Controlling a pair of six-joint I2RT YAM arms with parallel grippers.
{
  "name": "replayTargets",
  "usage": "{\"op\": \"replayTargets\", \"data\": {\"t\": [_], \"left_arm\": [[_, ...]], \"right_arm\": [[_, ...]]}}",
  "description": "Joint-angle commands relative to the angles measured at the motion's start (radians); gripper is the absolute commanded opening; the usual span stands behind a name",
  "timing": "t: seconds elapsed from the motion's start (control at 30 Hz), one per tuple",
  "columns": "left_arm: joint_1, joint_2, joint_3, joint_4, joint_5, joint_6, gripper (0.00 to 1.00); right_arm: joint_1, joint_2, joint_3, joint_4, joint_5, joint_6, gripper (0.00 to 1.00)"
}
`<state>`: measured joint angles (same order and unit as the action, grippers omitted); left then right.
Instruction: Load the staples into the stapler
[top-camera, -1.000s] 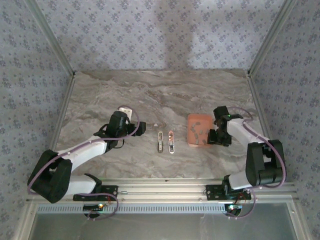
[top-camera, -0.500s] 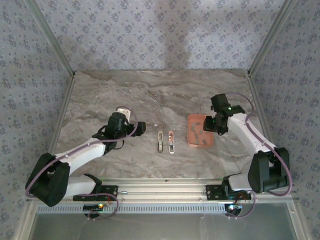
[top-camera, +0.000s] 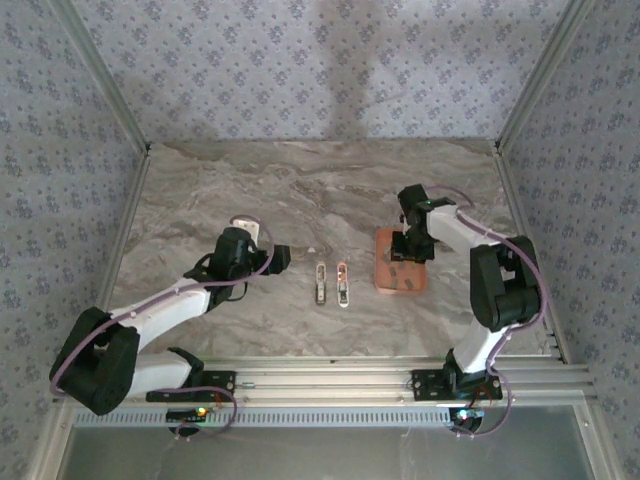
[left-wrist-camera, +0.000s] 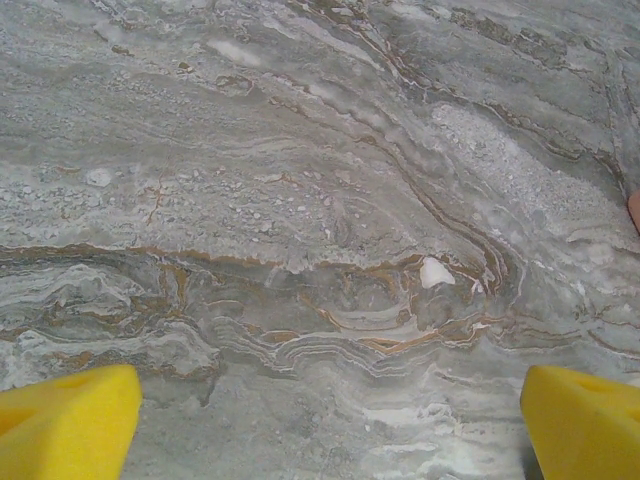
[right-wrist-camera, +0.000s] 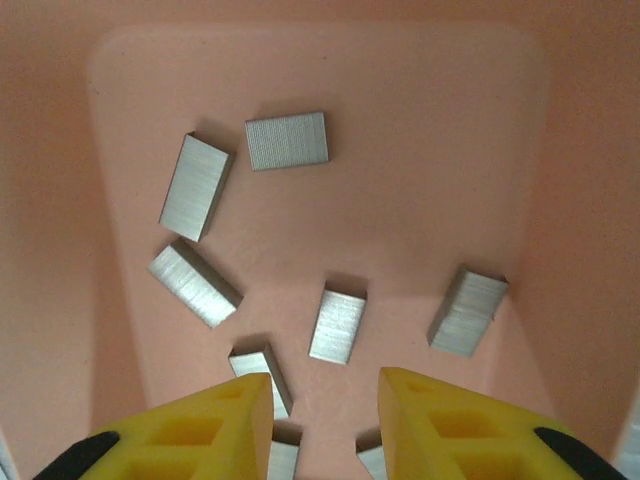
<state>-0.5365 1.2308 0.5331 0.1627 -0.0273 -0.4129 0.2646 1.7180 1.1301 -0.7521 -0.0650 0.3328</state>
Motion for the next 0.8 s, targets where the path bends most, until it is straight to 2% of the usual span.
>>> {"op": "replayTargets", "data": {"t": [0.0, 0.33, 0.6, 0.77], "left_arm": [[0.005, 0.01, -0.001, 0.042, -0.011, -0.013, 0.97], [0.004, 0.06, 0.011, 0.059, 0.001, -0.02, 0.97], [0.004, 0.087, 0.019, 0.071, 0.007, -0.017, 0.97], [0.005, 0.098, 0.022, 0.073, 0.017, -0.02, 0.97]], "right_arm": [[-0.001, 0.028, 0.043, -0.01, 0.0, 0.004, 0.32], [-0.016, 0.103, 0.087, -0.01, -0.012, 0.002, 0.31], [-0.021, 0.142, 0.089, -0.009, -0.011, -0.002, 0.24], [-0.016, 0.155, 0.099, -0.019, 0.024, -0.007, 0.28]]}}
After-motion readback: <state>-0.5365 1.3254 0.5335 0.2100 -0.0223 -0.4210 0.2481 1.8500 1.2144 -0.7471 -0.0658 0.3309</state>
